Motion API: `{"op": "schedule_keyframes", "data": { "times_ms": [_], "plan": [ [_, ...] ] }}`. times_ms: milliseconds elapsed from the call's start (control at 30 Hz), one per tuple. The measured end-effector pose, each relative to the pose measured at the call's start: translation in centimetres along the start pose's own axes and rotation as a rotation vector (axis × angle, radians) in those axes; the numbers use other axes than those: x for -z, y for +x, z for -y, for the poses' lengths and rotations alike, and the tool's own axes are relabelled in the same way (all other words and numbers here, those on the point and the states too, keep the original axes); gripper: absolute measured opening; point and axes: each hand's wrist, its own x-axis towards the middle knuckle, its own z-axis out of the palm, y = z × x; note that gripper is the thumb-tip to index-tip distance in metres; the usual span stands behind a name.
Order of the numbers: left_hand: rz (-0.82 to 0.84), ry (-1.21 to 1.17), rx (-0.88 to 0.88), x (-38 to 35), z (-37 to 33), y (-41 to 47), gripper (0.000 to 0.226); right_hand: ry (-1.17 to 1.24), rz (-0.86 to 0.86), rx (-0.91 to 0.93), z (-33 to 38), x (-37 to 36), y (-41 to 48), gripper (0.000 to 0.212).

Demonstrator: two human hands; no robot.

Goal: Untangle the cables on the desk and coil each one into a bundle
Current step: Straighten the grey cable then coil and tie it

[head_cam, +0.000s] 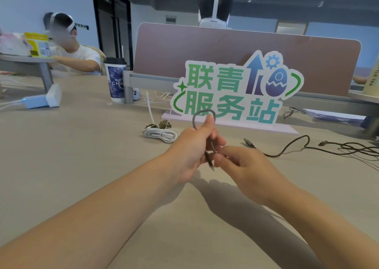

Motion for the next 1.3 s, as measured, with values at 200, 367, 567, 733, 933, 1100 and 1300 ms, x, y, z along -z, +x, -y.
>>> {"op": "schedule_keyframes", "data": {
  "times_ms": [200,367,567,733,933,1100,1300],
  "plan": [
    [-0.122,-0.347,0.057,1.2,-1.0,0.8,0.042,-0.074,0.136,-0.324,0.2,2.1,0.2,0.041],
    [-0.363,-0.137,0.037,4.3,-1.3,2.6,0.036,-0.214,0.214,-0.361,-0.3,4.3,-0.2,0.031],
    [-0.145,0.510,0.071,2.6,0.4,1.6,0.060,-0.229,-0.302,0.052,-1.3,4.2,0.0,0.019],
    [0.264,0.581,0.089,-0.4,1.0,-0.4,0.063,-0.217,-0.468,0.237,-1.4,3.3,0.1,0.010],
    [0.362,0.561,0.018,-0.4,0.7,-1.0,0.051,-0.178,-0.411,0.167,-1.5,2.7,0.3,0.023],
    [0.310,0.307,0.150,-0.3,0.9,-1.1,0.037,-0.143,-0.283,-0.028,-1.6,3.1,0.4,0.032],
    [0.324,0.318,0.220,0.6,0.0,-0.6,0.026,-0.059,-0.164,-0.140,-1.1,3.6,0.2,0.024]
  ]
}}
